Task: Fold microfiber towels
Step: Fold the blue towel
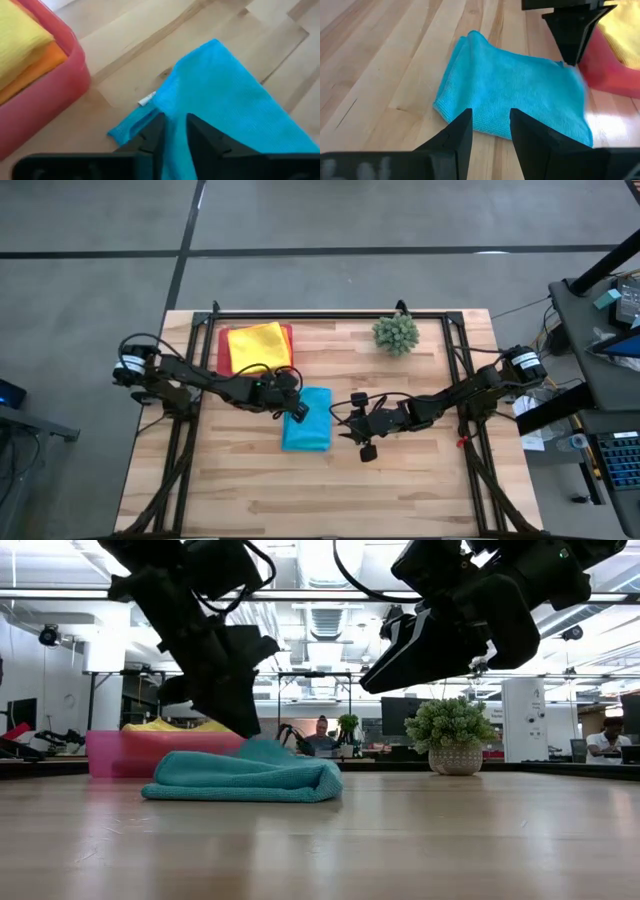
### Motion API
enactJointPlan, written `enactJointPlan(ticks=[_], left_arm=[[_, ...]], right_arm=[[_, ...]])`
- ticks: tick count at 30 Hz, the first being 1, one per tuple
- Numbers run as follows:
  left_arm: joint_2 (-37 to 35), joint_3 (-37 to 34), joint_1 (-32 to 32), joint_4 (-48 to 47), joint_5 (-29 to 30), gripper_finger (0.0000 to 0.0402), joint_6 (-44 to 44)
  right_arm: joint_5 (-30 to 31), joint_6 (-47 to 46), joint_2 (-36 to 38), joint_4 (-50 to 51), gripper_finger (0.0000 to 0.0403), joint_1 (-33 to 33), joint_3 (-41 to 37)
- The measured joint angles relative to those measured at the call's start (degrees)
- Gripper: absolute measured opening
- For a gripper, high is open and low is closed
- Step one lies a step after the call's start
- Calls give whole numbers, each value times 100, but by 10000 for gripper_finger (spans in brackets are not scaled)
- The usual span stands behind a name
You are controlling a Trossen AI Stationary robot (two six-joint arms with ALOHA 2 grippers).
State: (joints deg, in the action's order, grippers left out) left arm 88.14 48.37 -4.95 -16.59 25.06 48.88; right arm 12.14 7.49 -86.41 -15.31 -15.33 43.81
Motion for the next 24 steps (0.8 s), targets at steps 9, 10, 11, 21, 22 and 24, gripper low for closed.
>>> enactJointPlan(ticks=[9, 10, 11, 21, 22, 24], left_arm=[[12, -1, 72, 20, 425, 154, 23], [13, -1, 87, 18, 426, 157, 70], [33, -1, 100, 20, 427, 158, 169], [627, 4, 120, 55, 463, 159, 512], [631, 4, 120, 55, 463, 159, 514], [656, 11, 120, 68, 473, 155, 514]], right_arm=[[0, 2, -2, 4, 123, 0, -31], [0, 2, -2, 2, 123, 0, -31], [0, 2, -2, 4, 123, 0, -35], [0, 6, -4, 2, 123, 0, -63], [0, 9, -4, 1, 123, 0, -63], [0, 13, -4, -2, 123, 0, -71]])
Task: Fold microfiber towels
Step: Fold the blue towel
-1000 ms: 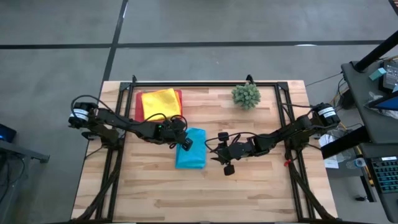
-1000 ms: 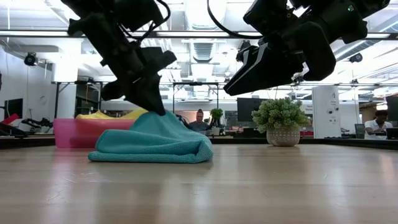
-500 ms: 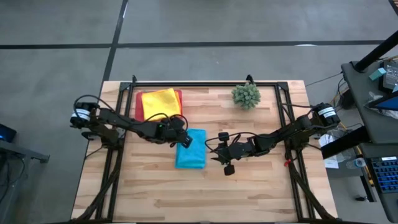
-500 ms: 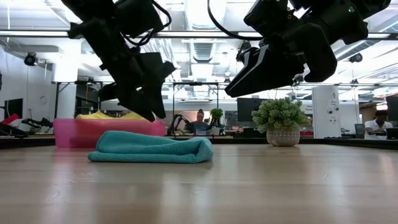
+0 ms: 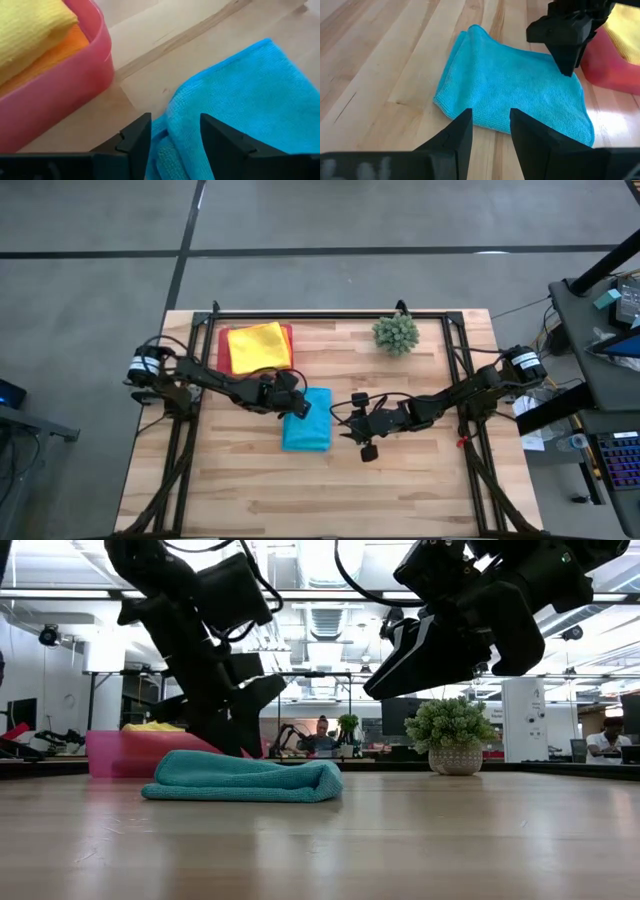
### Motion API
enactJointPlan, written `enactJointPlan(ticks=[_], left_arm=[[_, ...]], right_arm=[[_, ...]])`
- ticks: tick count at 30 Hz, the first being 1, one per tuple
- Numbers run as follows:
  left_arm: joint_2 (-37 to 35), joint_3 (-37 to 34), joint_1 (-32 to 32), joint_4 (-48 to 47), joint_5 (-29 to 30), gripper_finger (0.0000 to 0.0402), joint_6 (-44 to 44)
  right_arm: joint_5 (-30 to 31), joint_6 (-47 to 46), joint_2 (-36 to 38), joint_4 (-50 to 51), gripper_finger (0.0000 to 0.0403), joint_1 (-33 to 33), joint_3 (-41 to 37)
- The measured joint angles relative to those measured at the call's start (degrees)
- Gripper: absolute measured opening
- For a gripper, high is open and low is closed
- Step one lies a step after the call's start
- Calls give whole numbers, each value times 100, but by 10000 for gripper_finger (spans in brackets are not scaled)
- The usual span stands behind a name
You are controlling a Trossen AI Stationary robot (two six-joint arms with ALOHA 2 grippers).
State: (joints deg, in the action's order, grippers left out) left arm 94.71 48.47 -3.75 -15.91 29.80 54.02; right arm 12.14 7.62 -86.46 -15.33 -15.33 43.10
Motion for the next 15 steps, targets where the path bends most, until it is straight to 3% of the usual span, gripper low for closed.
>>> enactJointPlan(ticks=[4, 12, 15], left_arm=[[25, -7, 0, 27, 12, 124, -33], [3, -3, 0, 71, 7, 20, -184], [3, 1, 0, 69, -15, 5, -190]], right_arm=[[0, -2, 0, -3, 123, 13, -1], [0, -6, 0, -3, 123, 13, -3], [0, 0, 0, -3, 123, 13, -3]])
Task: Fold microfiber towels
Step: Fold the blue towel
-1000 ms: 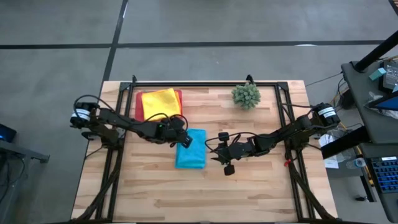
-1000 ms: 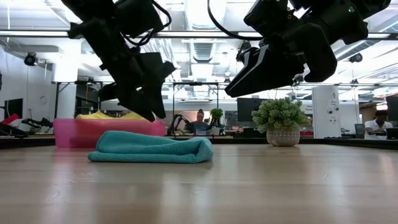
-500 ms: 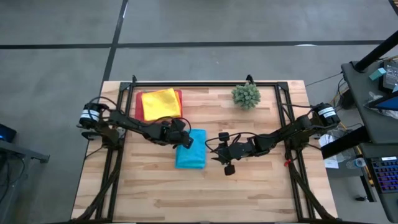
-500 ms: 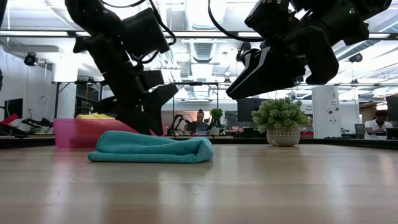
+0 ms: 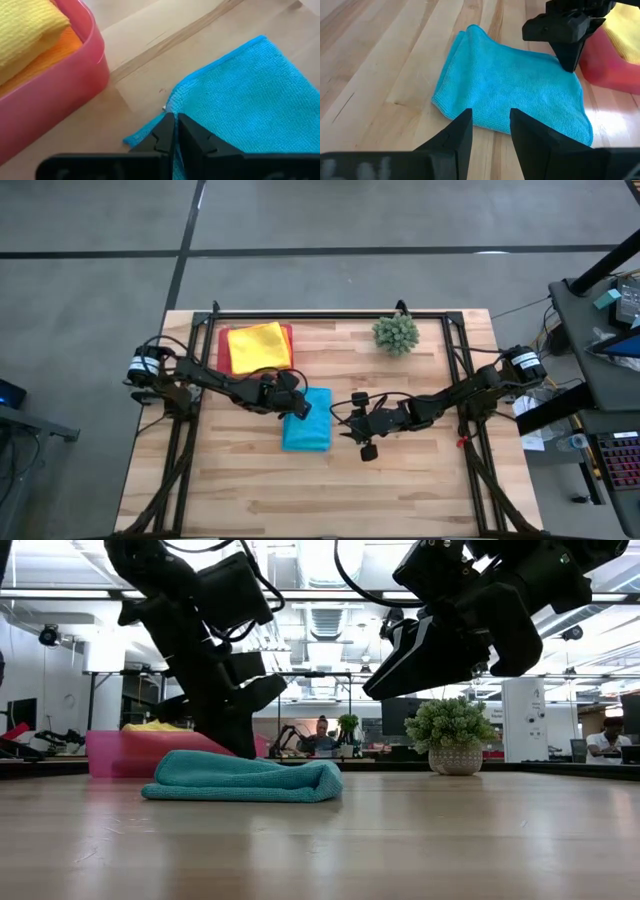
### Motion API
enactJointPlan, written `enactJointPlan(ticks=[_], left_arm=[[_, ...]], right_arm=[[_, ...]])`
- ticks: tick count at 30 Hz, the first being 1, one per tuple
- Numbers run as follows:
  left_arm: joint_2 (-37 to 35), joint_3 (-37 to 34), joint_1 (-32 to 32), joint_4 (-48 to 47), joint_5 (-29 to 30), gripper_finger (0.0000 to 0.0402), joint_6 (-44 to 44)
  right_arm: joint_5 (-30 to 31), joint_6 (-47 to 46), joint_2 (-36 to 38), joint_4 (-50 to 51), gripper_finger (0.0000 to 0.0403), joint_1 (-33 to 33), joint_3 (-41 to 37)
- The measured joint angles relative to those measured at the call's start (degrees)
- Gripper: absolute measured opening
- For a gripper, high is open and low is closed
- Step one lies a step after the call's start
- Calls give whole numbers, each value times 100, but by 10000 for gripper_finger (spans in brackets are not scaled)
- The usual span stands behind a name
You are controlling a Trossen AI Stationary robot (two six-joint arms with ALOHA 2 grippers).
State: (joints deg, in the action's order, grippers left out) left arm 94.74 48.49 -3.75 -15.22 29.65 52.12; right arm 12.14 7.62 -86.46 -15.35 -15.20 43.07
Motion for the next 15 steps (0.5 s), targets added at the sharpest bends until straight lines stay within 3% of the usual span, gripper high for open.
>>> enactJointPlan(ticks=[9, 15], left_arm=[[-192, 193, -8, -39, -15, 1, -317], [-489, 347, -9, -602, -33, 1, -456]], right_arm=[[0, -3, 0, 0, 123, 2, 0], [0, -4, 0, -7, 123, 2, -2]])
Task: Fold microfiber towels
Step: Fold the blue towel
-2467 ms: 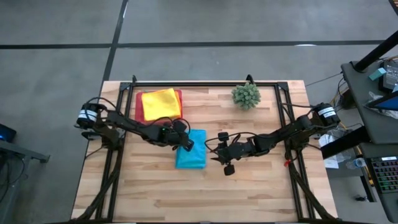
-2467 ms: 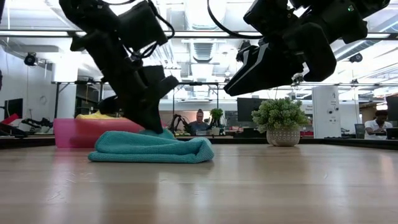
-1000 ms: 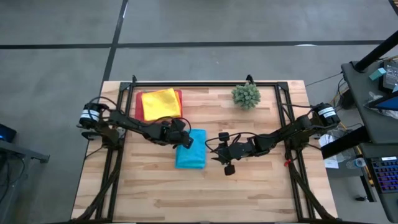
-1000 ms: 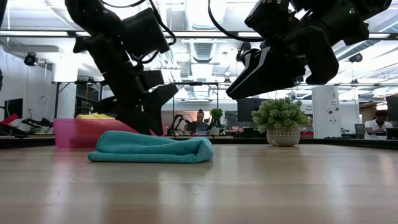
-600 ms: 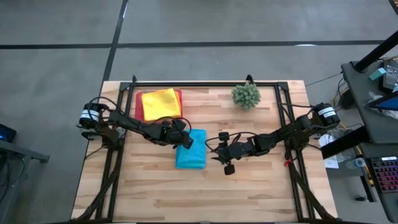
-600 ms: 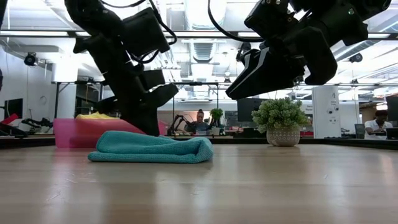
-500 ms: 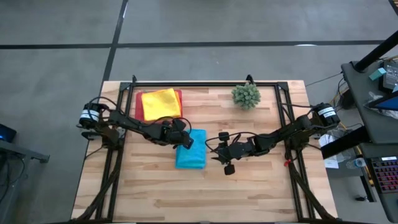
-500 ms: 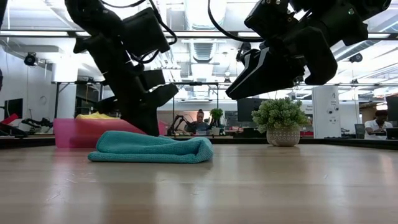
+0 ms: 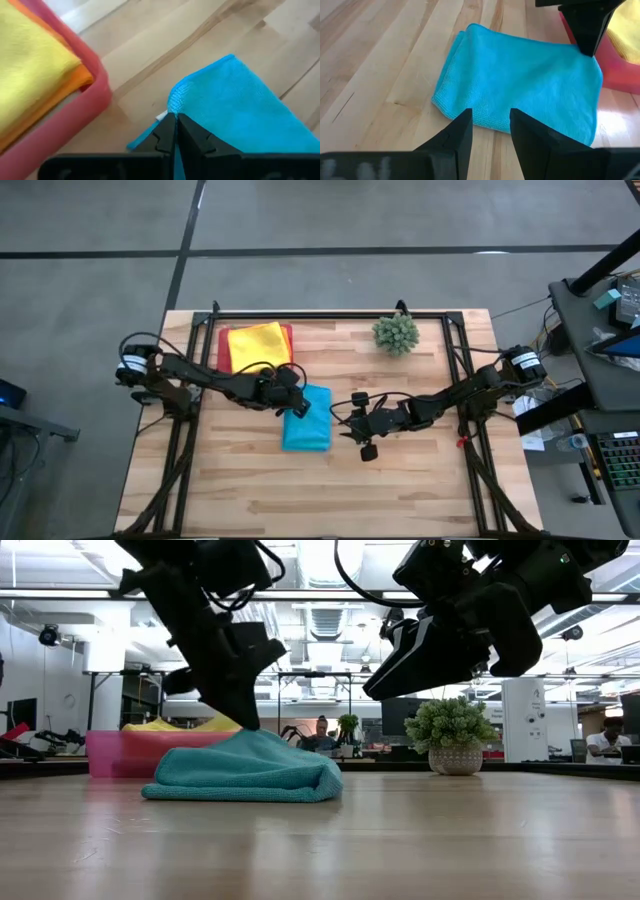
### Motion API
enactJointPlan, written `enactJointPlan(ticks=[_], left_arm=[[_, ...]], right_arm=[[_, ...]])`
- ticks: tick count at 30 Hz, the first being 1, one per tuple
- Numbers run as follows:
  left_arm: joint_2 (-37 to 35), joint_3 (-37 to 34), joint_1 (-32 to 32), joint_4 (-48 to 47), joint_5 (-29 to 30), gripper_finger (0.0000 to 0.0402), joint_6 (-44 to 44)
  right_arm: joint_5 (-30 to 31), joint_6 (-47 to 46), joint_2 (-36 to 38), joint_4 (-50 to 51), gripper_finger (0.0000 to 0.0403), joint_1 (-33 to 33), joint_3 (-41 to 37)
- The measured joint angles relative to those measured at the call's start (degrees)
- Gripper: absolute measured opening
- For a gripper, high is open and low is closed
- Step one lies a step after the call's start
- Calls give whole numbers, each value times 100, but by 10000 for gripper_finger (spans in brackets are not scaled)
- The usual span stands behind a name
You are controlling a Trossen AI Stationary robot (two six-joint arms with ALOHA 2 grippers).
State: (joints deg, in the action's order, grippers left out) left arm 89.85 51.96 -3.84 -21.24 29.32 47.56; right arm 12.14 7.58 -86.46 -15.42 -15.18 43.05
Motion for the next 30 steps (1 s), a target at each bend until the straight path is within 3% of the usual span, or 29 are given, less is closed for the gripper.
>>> enactJointPlan(ticks=[22, 30], left_arm=[[270, -172, 11, -329, 278, 1, 1], [279, -128, 11, -358, 279, 69, -57]], right_arm=[[0, -3, 0, -31, 123, 0, -11], [0, -5, 0, -33, 123, 0, -20]])
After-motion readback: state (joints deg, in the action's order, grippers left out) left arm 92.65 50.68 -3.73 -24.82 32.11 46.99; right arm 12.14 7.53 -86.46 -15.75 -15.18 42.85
